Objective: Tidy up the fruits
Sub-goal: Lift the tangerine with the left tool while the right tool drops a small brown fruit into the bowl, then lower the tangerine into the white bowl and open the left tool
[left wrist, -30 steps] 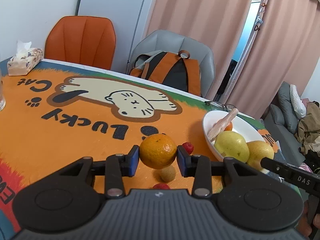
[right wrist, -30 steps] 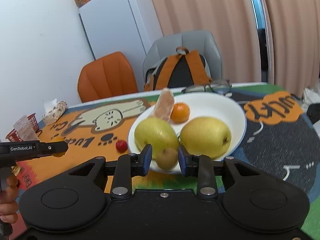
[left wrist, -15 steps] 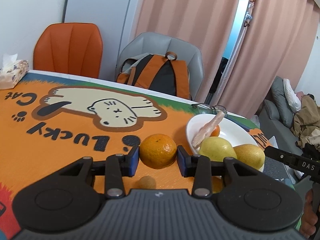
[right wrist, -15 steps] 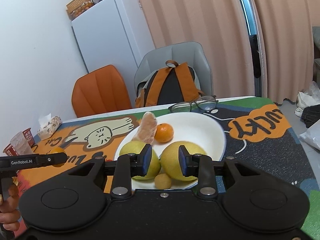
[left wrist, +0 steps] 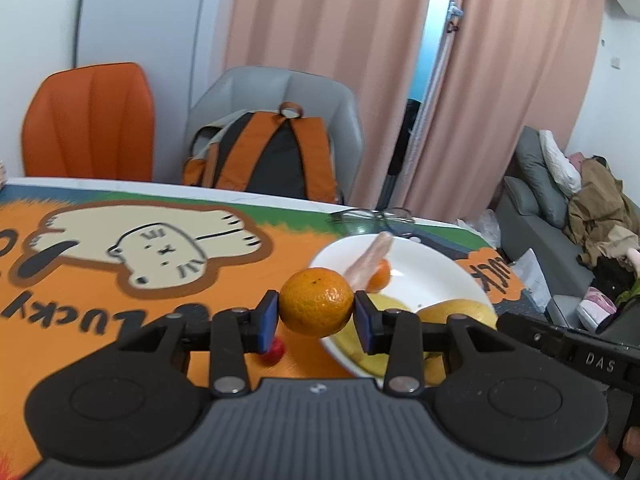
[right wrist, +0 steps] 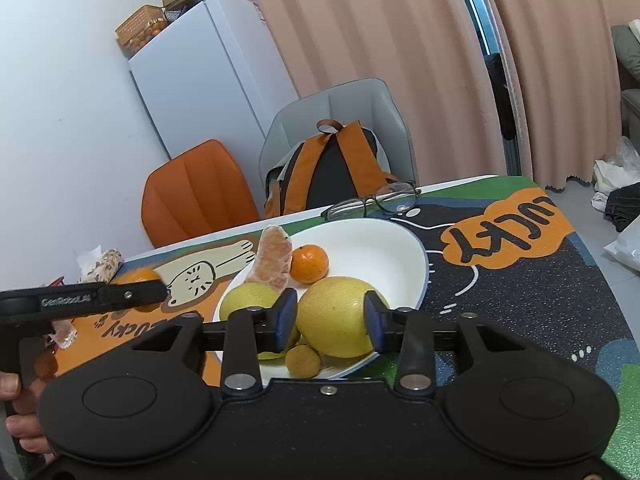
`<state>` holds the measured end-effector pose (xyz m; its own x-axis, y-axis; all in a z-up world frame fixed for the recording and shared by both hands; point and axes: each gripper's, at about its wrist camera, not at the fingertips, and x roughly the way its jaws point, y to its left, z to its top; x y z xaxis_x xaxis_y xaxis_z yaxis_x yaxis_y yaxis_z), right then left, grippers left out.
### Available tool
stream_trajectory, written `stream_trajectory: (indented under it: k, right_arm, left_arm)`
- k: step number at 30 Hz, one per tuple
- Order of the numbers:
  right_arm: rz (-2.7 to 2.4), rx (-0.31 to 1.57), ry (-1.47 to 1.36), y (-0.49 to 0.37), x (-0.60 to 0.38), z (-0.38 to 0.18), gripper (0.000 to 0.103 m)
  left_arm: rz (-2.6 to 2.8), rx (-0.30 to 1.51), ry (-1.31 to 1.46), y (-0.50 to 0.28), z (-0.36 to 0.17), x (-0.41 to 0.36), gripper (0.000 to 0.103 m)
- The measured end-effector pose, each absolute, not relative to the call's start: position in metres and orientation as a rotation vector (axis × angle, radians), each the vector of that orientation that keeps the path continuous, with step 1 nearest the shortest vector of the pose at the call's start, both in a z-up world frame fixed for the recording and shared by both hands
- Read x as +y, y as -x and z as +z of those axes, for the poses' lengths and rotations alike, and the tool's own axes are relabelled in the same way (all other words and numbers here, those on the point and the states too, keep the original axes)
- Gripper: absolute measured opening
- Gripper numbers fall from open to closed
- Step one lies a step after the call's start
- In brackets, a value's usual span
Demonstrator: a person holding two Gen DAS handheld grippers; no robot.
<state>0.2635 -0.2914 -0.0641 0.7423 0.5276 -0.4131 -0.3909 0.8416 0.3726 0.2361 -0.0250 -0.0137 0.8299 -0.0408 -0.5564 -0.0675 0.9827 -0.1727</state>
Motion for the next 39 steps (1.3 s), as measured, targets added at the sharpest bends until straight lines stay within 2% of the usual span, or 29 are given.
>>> stream_trajectory:
  k: [2, 23, 27, 39]
  right_arm:
    - [0.502, 0.528, -0.275, -0.263, -0.293, -0.064, 0.050]
    - [0.473, 0.538, -0.280, -0.267, -0.300, -0.067, 0.053]
    - [0.473, 0.540, -0.278, -0.267, -0.299, -0.067, 0.053]
    - [0.485, 0.540, -0.256, -0.264, -0.294, -0.066, 0.056]
  left_arm:
    - [-0.002, 0.592, 0.180, -0.243, -0.013, -0.031, 0.039]
    - [-0.091, 0.587, 0.116, -0.302, -0.010, -0.083, 0.039]
    - [-0.059, 0.570, 0.107, -0.302, -0.007, -0.081, 0.055]
    - [0.028, 0.617, 0.149, -0.273, -0.018, -0.040, 0.061]
